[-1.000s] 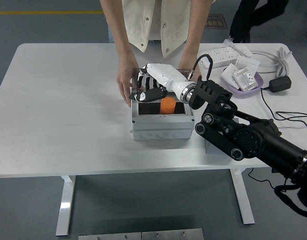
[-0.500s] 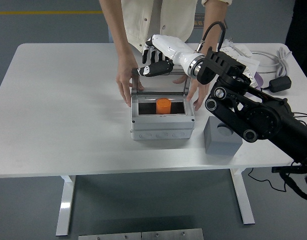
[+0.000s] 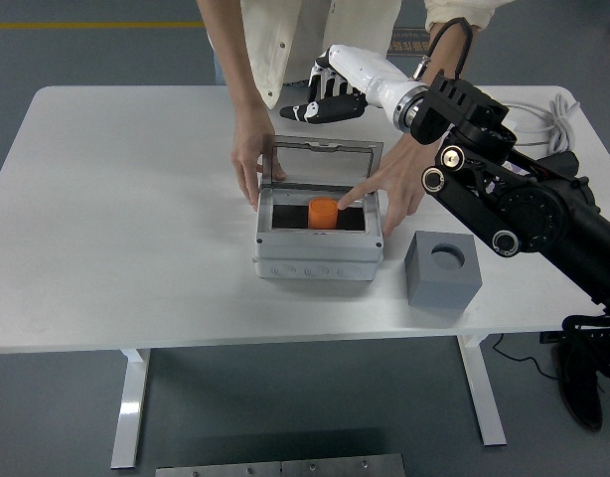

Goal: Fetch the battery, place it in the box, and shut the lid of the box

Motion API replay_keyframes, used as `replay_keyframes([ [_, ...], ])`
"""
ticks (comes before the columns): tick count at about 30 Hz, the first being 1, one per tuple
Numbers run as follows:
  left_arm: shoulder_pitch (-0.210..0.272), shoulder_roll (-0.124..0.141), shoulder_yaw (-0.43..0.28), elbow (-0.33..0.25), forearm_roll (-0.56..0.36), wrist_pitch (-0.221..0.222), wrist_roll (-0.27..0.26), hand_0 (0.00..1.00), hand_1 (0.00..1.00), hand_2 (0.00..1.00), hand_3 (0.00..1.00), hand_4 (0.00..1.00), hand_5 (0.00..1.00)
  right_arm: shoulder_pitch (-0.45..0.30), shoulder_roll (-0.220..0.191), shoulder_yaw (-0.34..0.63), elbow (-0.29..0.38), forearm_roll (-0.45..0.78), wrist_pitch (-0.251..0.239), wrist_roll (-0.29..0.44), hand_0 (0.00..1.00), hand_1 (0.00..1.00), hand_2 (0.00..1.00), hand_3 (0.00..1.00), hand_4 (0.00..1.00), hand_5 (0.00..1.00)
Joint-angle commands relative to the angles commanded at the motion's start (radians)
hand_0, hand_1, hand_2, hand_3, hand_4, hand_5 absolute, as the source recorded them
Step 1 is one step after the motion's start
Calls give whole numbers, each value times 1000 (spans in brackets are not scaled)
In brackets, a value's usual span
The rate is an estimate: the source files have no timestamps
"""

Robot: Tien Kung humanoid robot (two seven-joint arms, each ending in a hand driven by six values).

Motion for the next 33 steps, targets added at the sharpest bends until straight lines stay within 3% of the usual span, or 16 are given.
replay_keyframes([
  [6,1,0,-16,0,17,0,1,647,721,631,601,627,360,5,6,1,-25,14,-17,12,269,318,366,456,998,837],
  [7,1,1,-19,0,21,0,2,649,721,630,601,624,352,6,7,1,-30,17,-22,14,377,372,428,480,998,862],
  [13,-1,0,-28,0,31,-1,2,649,721,630,601,624,352,7,14,0,-49,31,-36,19,377,372,428,480,998,862],
  [14,-2,0,-28,0,30,-1,2,649,721,630,602,623,351,7,15,-1,-51,32,-38,20,561,463,507,553,998,891],
  [19,-5,0,-30,0,33,-1,2,649,721,630,602,623,351,-1,25,-11,-66,41,-50,21,561,463,507,553,998,891],
  [20,-5,0,-31,0,34,-1,2,648,721,629,601,623,351,-3,27,-13,-69,43,-53,21,702,567,607,631,998,911],
  [33,-10,-3,-39,0,45,-3,3,649,721,627,601,621,349,-40,51,-55,-107,62,-92,39,715,588,611,638,998,943],
])
